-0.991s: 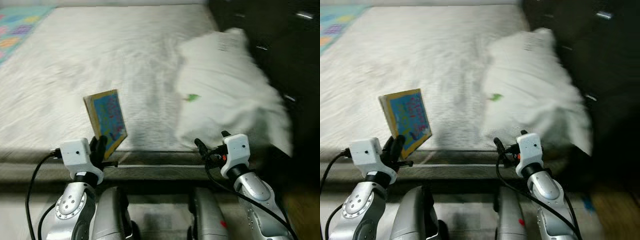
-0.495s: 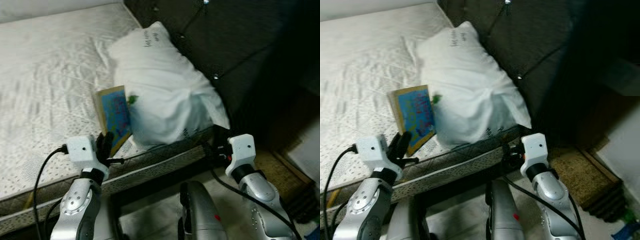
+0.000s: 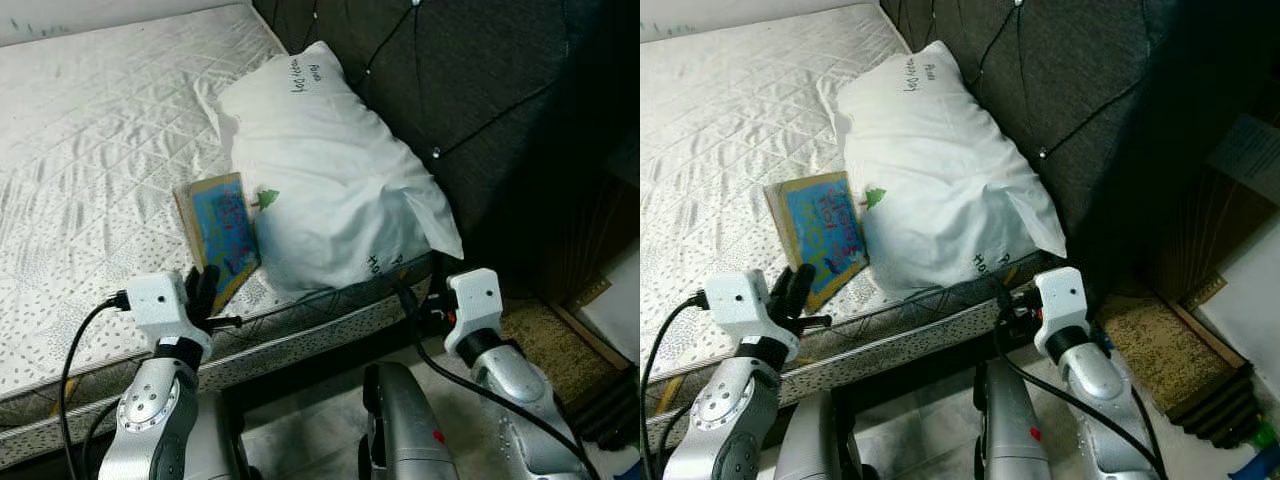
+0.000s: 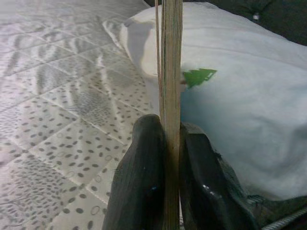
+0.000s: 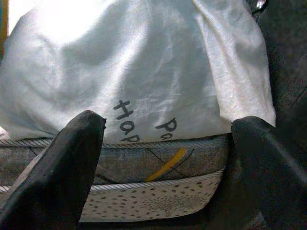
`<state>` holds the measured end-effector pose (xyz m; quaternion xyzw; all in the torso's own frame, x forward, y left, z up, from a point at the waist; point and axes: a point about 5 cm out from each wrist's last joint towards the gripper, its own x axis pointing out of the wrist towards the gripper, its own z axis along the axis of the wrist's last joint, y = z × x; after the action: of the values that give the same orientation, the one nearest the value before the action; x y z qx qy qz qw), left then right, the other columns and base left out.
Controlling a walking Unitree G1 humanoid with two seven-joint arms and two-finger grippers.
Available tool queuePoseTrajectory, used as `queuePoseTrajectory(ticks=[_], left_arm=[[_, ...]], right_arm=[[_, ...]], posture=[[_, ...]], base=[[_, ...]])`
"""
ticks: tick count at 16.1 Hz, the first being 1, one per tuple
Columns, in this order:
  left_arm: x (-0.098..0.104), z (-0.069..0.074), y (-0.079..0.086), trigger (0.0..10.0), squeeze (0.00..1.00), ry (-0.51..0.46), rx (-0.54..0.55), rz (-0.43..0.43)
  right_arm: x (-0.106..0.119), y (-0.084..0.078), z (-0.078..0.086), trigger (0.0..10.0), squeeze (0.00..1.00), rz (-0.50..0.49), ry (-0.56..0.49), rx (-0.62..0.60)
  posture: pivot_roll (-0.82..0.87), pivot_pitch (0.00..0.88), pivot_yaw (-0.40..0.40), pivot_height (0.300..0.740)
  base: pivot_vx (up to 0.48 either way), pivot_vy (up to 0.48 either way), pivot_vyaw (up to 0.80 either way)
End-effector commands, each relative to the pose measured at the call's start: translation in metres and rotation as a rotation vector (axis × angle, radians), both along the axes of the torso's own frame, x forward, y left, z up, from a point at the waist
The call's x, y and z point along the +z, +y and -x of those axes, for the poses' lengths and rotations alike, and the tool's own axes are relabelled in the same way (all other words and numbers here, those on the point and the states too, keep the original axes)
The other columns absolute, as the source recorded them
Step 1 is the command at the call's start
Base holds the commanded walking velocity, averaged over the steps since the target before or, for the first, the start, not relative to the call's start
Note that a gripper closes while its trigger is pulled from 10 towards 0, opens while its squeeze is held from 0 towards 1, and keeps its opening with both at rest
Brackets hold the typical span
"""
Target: Clean up the room
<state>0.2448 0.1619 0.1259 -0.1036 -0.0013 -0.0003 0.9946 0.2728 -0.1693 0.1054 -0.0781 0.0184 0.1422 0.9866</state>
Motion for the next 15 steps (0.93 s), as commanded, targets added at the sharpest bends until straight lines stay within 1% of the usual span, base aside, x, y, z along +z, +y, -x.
queuePoseTrajectory(ticks=[1,5,6,11,15], left_arm=[[0.0072,-0.0002,0.0062,10.0,0.00,-0.041,0.038,-0.014],[0.0068,0.0000,0.0063,10.0,0.00,-0.040,0.037,-0.014],[0.0068,0.0000,0.0064,10.0,0.00,-0.040,0.039,-0.014],[0.0067,-0.0009,0.0069,10.0,0.00,-0.040,0.036,-0.016],[0.0070,-0.0012,0.0073,10.0,0.00,-0.042,0.038,-0.016]], right_arm=[[0.0045,0.0045,0.0004,10.0,0.00,0.012,-0.027,0.024],[0.0046,0.0054,-0.0005,10.0,0.00,-0.002,-0.025,0.021],[0.0046,0.0038,-0.0014,10.0,0.00,-0.026,-0.017,0.005],[0.0034,0.0029,-0.0031,10.0,0.00,-0.020,-0.011,-0.017],[0.0030,0.0043,-0.0026,10.0,0.00,-0.020,-0.009,-0.007]], posture=[[-0.14,0.153,0.041,0.548],[-0.14,0.152,0.039,0.548],[-0.14,0.152,0.039,0.548],[-0.14,0.146,0.040,0.548],[-0.14,0.146,0.042,0.543]], base=[[0.000,0.000,0.80],[0.000,0.000,0.80],[0.000,0.000,0.00],[0.000,0.000,0.00],[0.000,0.000,0.00]])
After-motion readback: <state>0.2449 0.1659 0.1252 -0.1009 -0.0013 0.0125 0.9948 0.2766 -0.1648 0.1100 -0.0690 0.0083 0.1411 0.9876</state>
